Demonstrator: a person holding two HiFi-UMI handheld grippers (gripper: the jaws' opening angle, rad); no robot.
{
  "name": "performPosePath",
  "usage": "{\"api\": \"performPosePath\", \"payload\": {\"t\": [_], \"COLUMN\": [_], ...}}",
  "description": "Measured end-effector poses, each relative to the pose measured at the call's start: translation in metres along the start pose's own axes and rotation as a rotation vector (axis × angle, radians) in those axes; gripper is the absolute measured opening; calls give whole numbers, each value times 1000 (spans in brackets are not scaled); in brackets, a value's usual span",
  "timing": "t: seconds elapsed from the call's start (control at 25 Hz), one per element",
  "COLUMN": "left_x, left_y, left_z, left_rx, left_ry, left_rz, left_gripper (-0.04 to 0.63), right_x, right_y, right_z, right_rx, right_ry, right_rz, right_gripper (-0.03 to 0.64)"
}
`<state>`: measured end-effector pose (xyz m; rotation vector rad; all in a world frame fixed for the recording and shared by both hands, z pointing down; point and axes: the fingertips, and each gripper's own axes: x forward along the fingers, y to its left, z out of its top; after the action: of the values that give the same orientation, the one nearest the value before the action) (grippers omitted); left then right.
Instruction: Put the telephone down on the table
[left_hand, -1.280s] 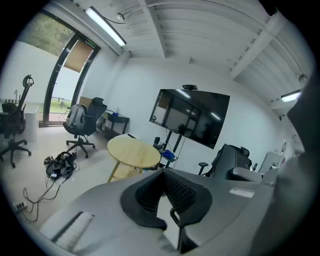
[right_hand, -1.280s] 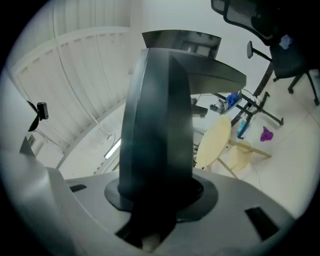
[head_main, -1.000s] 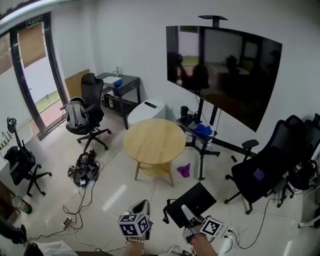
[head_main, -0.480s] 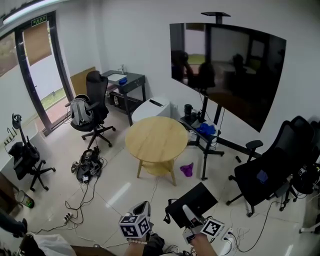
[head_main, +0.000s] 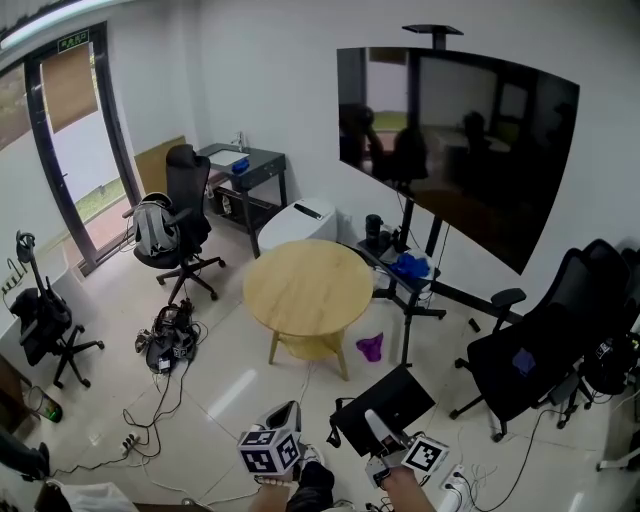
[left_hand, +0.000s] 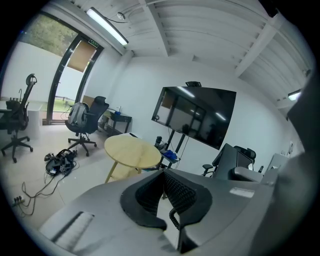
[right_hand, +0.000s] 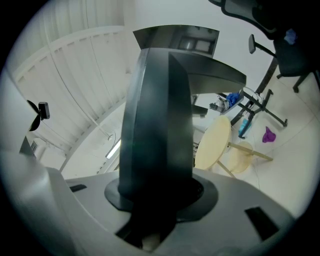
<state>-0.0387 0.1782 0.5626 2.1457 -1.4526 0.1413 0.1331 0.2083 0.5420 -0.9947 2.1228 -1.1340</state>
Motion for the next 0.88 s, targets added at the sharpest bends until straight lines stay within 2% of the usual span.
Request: {"api": "performPosePath", "payload": {"t": [0.36, 0.88], "left_x": [55, 133], "left_y": [16, 65], "left_z": [30, 75], "left_rx": [-10, -30], "left_ry": [6, 8], "left_rz": [-13, -3], "left_gripper": [-14, -14], "right_x": [50, 140], "right_y": [-25, -61], "right_z": [25, 53], "right_rx": [0, 11], "right_ry": [15, 32], "right_rz": [-21, -23], "right_gripper": [170, 170]}}
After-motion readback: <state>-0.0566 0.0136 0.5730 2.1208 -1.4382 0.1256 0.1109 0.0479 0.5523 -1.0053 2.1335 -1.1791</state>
